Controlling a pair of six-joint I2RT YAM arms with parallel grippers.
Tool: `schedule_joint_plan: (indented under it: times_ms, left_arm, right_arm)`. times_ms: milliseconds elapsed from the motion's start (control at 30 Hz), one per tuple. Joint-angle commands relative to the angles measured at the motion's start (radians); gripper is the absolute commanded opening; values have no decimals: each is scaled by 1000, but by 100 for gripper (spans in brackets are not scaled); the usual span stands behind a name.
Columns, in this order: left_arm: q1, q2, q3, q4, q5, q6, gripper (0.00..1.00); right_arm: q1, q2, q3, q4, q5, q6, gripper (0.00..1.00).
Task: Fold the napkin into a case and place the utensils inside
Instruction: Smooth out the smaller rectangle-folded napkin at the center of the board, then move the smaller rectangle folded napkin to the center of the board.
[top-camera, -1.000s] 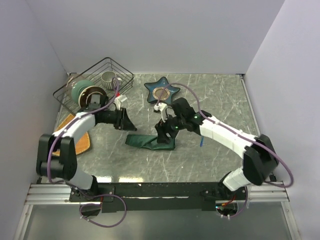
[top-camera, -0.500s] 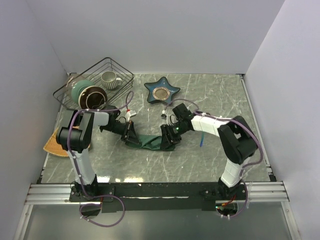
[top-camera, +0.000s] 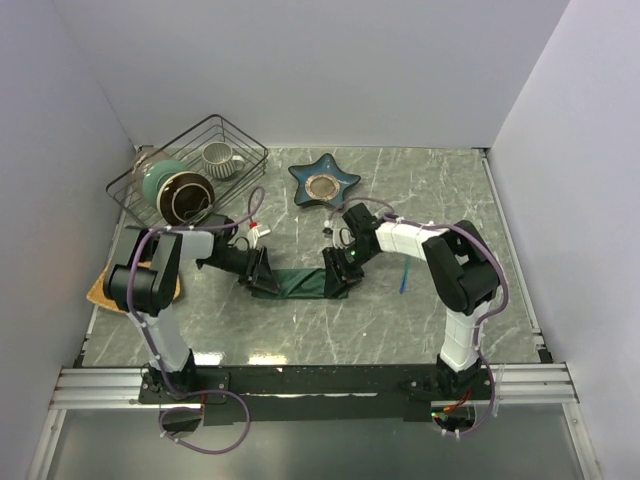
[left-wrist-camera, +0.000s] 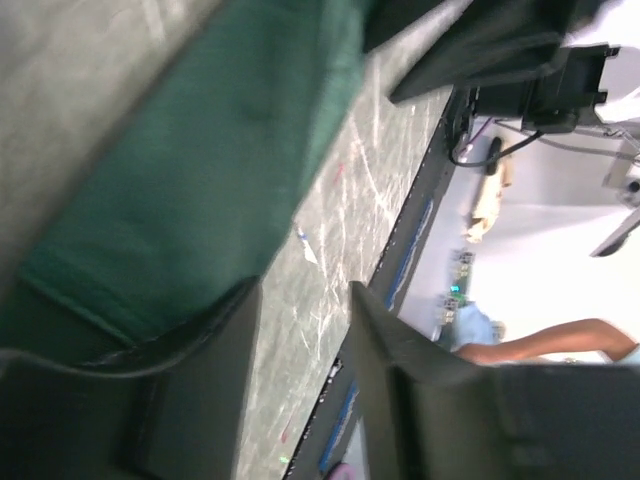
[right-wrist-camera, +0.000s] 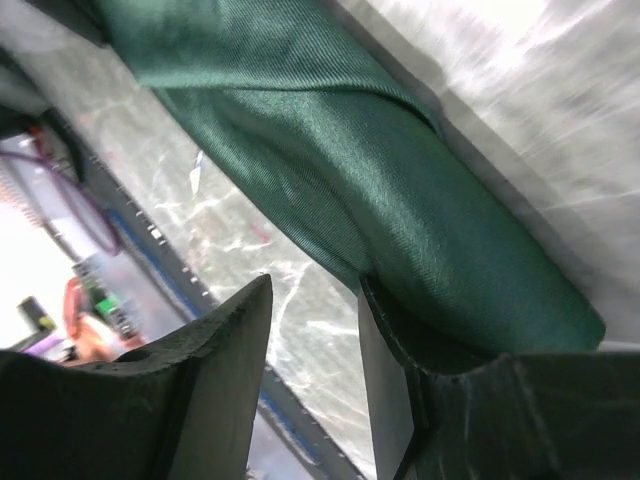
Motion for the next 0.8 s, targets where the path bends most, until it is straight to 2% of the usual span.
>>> schedule_joint_plan:
  times_ms: [0,33,100,167,233,300,367,500,600,667,767]
  left_arm:
    - [1,-137,48,-7,6,56,53]
    - [1,-201,54,-23,-17,73,54]
    - [8,-266,77,-30,-72,121,57]
    - [26,-337,97,-23,-187,139,58]
    - [38,-344,163,-47,-296,179,57]
    - [37,-326,235,-99,-434,285,54]
    - [31,-288,278,-116,-544,364,47]
    - [-15,-220,295,-173,-643,469,36]
    - [-75,-213,237,-138,-710,504,30]
    - [-112,-216,194,-112,-753,515,27]
    - [-173,-203,163,-86,-821,537,25]
  right_arm:
    - [-12,47,108,-43,218,-141,48]
    - [-12,59,128,-49,259,-150,49]
    - [-9,72,194,-66,303,-275,49]
    - [-7,82,235,-67,347,-382,49]
    - [-2,81,289,-64,361,-452,52]
    - [2,76,345,-73,357,-517,57]
    - [2,61,378,-95,326,-534,61]
    - [-10,-43,381,-138,262,-483,69]
    - [-38,-124,337,-139,217,-385,70]
    - [-64,-155,314,-142,229,-307,70]
    - [-120,-191,263,-153,254,-218,62]
